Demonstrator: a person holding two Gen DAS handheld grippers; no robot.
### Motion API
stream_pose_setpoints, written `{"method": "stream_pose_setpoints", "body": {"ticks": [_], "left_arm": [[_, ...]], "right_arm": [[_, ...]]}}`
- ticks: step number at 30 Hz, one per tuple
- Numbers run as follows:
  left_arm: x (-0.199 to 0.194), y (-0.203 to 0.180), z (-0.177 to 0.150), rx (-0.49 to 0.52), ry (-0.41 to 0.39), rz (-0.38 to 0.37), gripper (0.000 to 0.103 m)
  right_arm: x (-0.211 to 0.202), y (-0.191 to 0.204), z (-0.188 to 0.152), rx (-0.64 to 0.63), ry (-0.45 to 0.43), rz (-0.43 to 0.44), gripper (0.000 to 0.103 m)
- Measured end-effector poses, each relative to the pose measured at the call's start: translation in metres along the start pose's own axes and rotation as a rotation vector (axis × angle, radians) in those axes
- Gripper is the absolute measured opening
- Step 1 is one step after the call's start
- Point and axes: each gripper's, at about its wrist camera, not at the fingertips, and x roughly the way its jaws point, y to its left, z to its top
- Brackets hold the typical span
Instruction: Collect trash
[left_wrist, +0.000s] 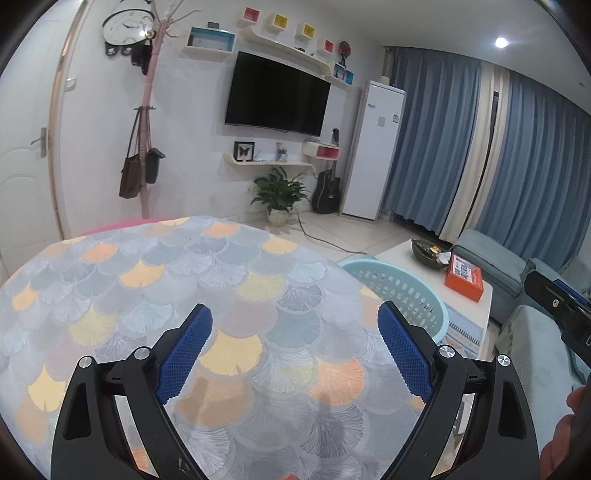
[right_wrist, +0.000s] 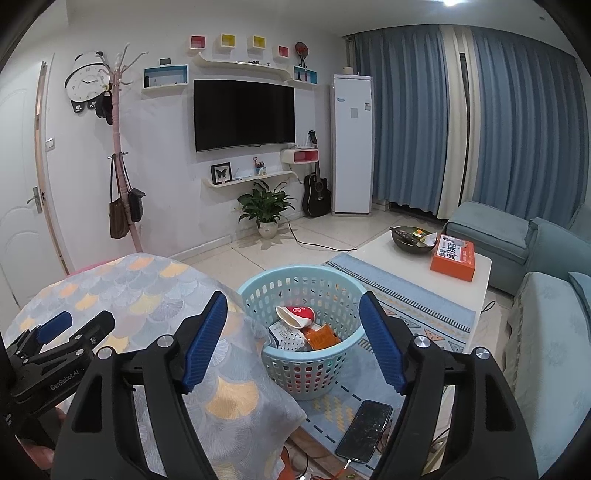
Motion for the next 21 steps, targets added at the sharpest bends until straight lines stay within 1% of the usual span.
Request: {"method": "stream_pose_setpoints", "body": {"ticks": [18, 21], "left_arm": [[-0.0014, -0.0028, 0.0022, 0.018, -0.008, -0.003, 0.091], [-0.0041, -0.0041, 0.0035, 0.024, -0.019, -0.002, 0.091]], "right_arm": [[0.0004, -0.0025, 0.0006, 0.011, -0.001, 0.002, 0.071], [0.0016, -0.0009, -0.0007, 0.008, 0.006, 0.006, 0.071]]}}
